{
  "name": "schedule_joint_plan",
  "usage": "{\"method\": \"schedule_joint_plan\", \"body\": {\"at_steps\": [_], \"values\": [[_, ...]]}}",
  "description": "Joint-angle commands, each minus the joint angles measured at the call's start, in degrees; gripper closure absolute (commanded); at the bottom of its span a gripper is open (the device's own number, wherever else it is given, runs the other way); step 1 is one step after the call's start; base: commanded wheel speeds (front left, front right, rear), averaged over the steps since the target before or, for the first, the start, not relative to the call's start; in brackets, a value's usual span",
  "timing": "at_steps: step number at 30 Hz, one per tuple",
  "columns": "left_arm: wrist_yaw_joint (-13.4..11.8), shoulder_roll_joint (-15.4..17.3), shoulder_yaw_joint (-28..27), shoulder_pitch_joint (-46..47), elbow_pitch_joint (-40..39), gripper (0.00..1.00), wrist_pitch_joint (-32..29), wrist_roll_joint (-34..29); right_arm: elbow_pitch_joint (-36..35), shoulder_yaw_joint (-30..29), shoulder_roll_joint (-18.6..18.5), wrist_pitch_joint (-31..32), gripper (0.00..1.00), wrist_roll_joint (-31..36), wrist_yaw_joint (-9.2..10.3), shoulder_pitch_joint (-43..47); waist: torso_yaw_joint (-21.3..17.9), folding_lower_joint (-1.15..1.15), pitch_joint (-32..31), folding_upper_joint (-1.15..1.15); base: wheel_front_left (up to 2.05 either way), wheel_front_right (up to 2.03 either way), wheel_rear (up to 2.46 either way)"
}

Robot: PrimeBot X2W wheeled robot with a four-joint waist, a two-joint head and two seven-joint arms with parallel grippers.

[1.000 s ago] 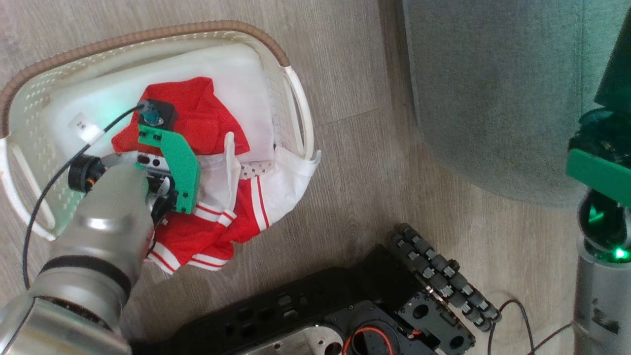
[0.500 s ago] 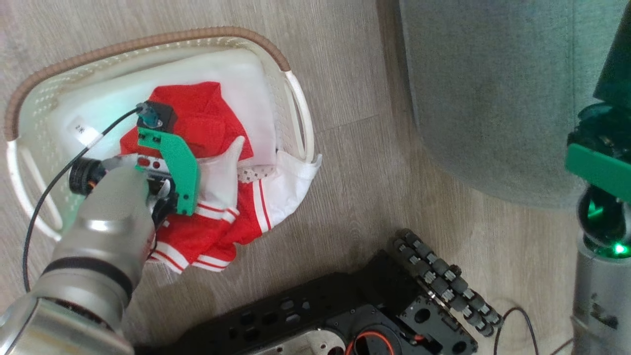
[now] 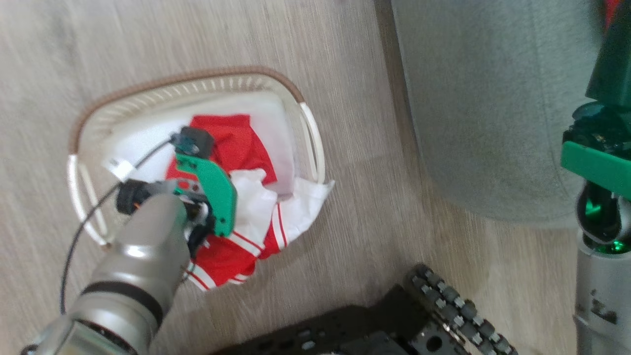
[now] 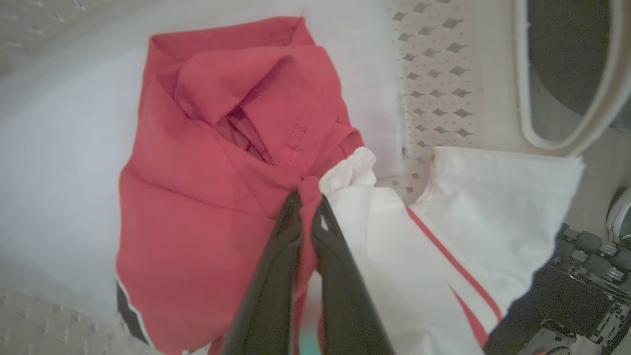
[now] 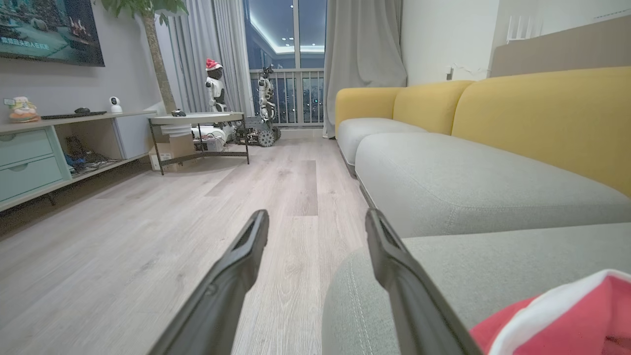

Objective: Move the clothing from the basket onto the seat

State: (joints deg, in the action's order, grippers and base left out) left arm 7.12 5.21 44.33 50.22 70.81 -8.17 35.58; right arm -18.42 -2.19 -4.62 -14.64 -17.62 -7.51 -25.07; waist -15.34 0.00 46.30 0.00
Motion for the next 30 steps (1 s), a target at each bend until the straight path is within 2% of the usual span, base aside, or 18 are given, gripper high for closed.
{"method": "schedule_joint_plan", "body": {"at_steps": [1,14,30], "values": [[0.3,-0.2,0.3,-2.7,-1.8,1.0,0.9,0.8,-1.3,0.3,-1.3,-0.4,0.0,0.4,0.02,2.4,1.7,0.0,-4.7,0.0,0.0,0.0,0.0],[0.4,0.2,6.8,-9.1,-7.0,1.0,6.2,5.8,2.1,0.6,-3.5,-0.4,0.0,-0.3,0.02,6.3,4.5,0.0,-20.1,0.0,0.0,0.0,0.0],[0.4,0.5,10.5,-11.1,-14.0,1.0,14.7,10.6,5.4,1.5,-5.7,-0.4,0.0,-1.1,0.02,12.6,9.1,0.0,-35.9,0.0,0.0,0.0,0.0]]}}
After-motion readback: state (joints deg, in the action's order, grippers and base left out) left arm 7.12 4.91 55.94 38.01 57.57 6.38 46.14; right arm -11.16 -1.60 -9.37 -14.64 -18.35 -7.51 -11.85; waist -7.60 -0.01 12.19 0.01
